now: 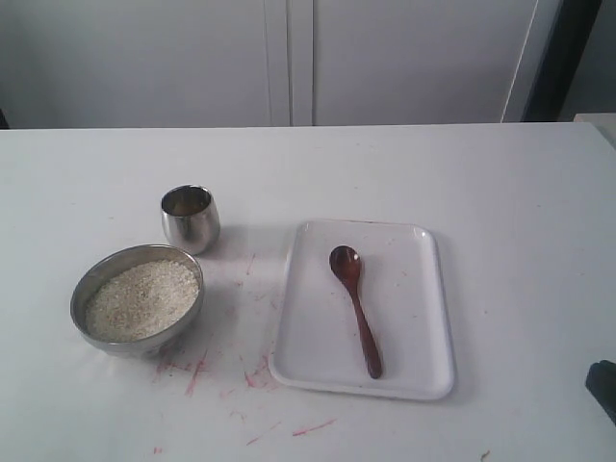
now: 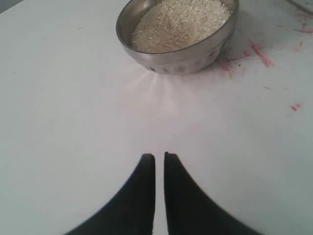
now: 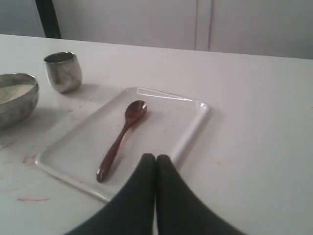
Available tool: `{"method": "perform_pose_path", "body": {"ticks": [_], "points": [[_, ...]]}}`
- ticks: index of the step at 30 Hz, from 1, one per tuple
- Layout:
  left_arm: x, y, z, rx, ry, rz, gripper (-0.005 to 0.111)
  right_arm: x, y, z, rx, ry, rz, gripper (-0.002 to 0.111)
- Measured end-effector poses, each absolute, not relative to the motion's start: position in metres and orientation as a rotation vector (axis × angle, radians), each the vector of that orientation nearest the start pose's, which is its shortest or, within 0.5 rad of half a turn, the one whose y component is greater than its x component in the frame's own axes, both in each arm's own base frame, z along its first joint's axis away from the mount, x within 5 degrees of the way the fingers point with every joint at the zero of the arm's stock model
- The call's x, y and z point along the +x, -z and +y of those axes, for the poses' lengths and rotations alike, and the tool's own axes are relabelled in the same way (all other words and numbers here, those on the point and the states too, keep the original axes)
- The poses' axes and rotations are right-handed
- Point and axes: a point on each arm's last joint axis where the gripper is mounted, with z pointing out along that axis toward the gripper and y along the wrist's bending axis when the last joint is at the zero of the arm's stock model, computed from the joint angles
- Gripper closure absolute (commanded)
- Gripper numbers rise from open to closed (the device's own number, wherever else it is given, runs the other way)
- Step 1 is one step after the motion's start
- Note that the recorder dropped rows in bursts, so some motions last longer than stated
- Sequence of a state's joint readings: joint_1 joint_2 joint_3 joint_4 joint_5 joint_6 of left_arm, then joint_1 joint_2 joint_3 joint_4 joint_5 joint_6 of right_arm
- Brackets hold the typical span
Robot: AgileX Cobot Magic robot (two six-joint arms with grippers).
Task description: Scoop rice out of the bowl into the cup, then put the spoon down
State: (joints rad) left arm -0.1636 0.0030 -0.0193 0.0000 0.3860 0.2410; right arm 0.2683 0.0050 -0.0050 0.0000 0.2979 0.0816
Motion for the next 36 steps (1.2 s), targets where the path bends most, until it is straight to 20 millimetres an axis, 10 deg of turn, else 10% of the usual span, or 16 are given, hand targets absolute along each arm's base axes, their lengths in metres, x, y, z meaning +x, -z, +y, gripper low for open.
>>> {"method": "perform_pose_path", "body": {"ticks": [36], "points": [[0.052,-0.185,-0.009,0.372,-0.054,1.816,0.092,0.054,-0.183,-0.002,0.046,0.019,1.828,0.108]]}}
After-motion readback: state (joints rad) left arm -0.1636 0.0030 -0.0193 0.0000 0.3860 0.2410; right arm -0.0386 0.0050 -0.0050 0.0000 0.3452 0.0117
